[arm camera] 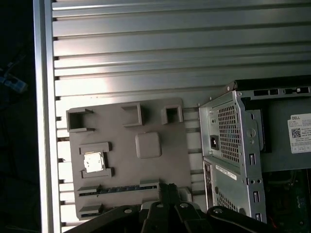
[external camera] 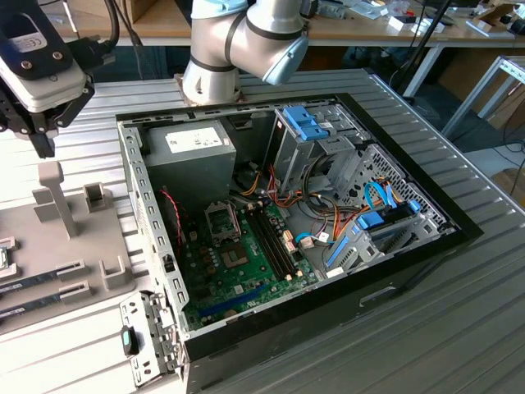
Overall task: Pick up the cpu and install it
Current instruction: 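Reach for the cpu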
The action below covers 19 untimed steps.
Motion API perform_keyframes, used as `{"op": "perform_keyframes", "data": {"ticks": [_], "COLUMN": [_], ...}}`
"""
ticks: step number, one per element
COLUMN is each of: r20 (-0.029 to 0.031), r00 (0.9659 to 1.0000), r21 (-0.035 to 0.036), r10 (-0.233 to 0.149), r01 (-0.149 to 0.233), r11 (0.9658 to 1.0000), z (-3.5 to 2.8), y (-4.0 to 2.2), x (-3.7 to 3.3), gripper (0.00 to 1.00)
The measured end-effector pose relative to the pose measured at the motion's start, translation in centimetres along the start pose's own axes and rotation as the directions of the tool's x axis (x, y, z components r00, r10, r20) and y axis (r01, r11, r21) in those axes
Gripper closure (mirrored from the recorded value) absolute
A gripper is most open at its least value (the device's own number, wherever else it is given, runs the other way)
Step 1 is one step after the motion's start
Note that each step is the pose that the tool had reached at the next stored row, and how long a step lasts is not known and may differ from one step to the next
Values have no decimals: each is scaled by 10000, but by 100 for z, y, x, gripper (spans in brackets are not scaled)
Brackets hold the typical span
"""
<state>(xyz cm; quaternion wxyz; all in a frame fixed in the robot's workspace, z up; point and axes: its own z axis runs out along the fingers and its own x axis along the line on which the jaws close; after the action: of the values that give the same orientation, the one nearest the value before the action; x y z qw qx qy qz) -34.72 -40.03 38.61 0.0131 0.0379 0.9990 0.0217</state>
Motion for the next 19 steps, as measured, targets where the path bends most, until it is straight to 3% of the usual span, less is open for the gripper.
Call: {"op": "perform_keyframes", "data": {"ticks": [19], "r20": [1], "r00": [10000], "r21": [0], "r10": [1], "r01": [-1], "r11": [10000], "z": [20], "y": [-14], "x": [47], "gripper": [89]}}
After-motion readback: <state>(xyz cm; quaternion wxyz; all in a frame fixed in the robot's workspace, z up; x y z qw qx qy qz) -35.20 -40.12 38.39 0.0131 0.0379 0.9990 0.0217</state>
